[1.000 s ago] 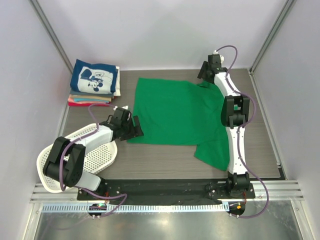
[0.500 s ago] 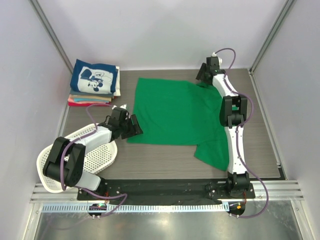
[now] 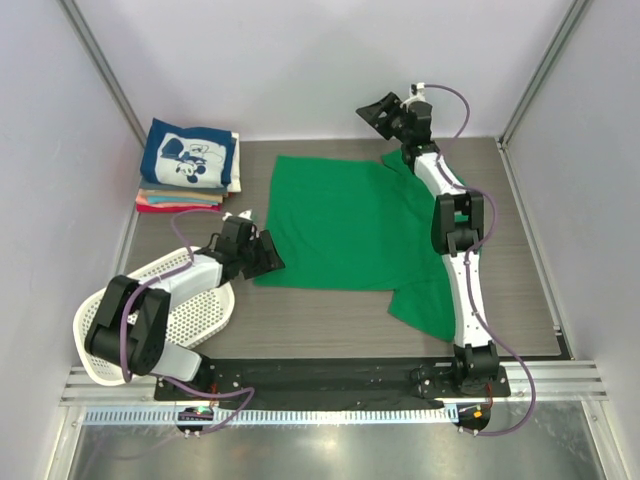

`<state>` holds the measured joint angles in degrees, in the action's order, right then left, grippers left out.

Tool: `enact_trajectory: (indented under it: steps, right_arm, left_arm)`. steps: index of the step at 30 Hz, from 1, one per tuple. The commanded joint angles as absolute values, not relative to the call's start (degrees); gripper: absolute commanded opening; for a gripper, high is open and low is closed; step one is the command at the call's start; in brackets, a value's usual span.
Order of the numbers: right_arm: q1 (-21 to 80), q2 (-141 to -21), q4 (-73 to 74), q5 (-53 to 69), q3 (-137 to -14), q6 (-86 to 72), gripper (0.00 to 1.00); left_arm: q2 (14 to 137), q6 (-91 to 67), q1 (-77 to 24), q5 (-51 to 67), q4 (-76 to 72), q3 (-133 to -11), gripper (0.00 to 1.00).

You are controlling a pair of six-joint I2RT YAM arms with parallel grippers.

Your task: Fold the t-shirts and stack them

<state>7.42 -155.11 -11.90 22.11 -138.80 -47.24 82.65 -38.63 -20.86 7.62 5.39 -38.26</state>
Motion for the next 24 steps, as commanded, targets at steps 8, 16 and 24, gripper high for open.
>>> enact_trajectory:
  steps: [8,16,24]
  right_arm:
    - [3.3,-111.5,-11.9,15.3,-99.3,-35.9,0.78]
    - [2.1,-85.1,17.7,-9.4,-74.6,-31.6,0.80]
    - [1.9,-63.8,20.2,-5.4,-49.4,-37.4,0.82]
  left_arm:
    - [78.9,-39.3,-20.5,7.3,2.8,-37.2,0.56]
    - [66.2,-46.7,-21.4,-2.9,12.6,-33.6,0.55]
    - [61.3,-50.7,-23.3,-11.9,23.1,-33.0,0.55]
